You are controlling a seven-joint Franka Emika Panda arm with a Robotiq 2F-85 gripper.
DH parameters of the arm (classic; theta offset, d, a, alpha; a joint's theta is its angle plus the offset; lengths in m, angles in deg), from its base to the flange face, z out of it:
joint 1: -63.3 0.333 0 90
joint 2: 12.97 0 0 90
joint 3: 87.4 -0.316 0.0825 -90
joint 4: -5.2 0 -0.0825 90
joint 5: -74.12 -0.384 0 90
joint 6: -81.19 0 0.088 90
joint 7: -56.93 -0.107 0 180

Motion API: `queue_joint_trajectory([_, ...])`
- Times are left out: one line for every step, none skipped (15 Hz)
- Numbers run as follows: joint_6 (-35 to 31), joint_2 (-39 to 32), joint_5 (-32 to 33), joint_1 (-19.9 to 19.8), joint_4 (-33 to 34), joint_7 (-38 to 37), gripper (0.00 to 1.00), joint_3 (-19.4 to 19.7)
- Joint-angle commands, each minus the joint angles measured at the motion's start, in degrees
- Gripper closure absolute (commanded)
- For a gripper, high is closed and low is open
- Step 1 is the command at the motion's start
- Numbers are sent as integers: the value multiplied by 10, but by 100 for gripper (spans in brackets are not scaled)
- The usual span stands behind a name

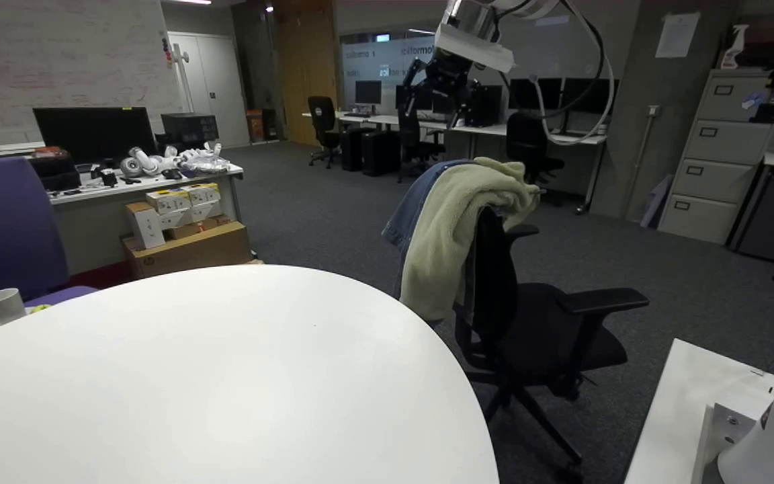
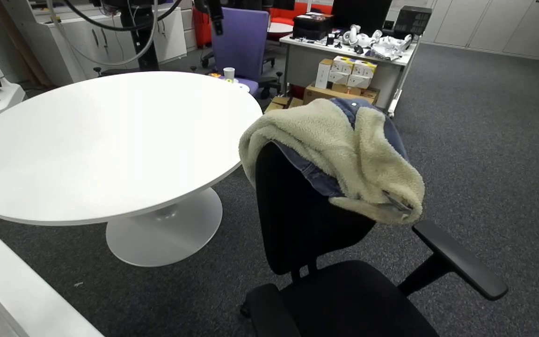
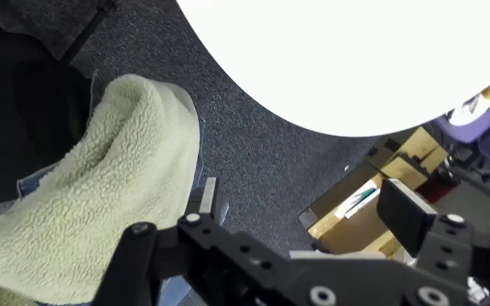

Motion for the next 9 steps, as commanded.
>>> queue_joint_trajectory([-39,47,80,40,-118,-1,0,-38])
queue_joint_trajectory([-51,51,95,50,-142,6,0,-50])
queue_joint_trajectory([-62,55,109,58,-163,13,0,-60])
queue_joint_trajectory([-78,56,123,65,-182,21,0,-68])
queue_joint_trajectory([-108,61,132,71,-205,32,0,-74])
queue_joint_trajectory([-150,66,120,75,-227,49,0,-78])
queue_joint_trajectory([-186,73,78,80,-247,79,0,-81])
queue_joint_trajectory([-201,80,16,86,-259,110,0,-83])
queue_joint_trajectory([-201,81,-40,94,-264,133,0,-86])
